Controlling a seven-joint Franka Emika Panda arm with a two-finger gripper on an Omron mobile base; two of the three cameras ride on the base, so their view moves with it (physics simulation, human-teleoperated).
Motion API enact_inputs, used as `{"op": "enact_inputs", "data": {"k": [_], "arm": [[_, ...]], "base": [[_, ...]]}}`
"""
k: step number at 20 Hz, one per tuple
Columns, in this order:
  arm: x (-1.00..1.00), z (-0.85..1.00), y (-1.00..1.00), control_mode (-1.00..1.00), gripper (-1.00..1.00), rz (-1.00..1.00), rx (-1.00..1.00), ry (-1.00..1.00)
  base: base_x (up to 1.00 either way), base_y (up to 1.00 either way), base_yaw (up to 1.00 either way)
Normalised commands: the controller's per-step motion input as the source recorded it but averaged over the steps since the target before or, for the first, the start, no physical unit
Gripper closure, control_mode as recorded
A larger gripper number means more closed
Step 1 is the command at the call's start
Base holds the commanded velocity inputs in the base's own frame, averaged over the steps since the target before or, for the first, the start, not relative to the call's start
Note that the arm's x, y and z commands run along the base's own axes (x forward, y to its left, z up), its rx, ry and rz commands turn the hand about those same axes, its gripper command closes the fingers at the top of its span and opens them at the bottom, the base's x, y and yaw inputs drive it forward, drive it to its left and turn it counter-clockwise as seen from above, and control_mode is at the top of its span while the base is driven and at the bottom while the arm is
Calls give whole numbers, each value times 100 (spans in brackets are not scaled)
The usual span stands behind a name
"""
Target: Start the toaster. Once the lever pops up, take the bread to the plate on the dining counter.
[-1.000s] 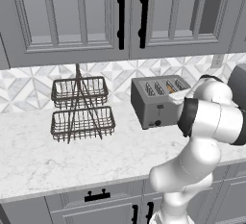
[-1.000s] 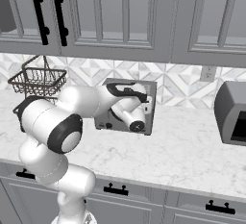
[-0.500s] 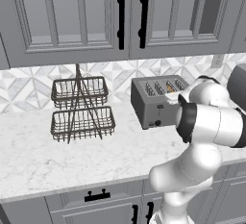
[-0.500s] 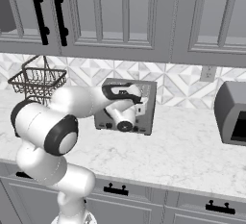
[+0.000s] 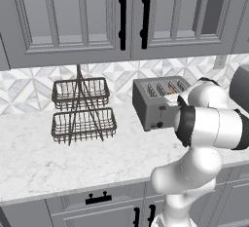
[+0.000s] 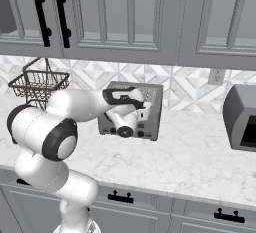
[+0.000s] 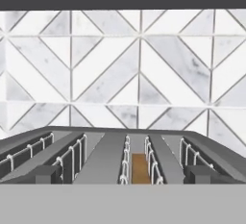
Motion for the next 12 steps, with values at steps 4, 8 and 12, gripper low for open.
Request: {"op": "enact_inputs", "data": {"k": [4, 8, 12], "arm": [[0, 0, -13, -100, -100, 0, 0, 0], [0, 0, -6, -100, -100, 0, 0, 0], [0, 0, -5, -100, -100, 0, 0, 0]], "base": [[0, 0, 0], [0, 0, 0], [0, 0, 0]]}}
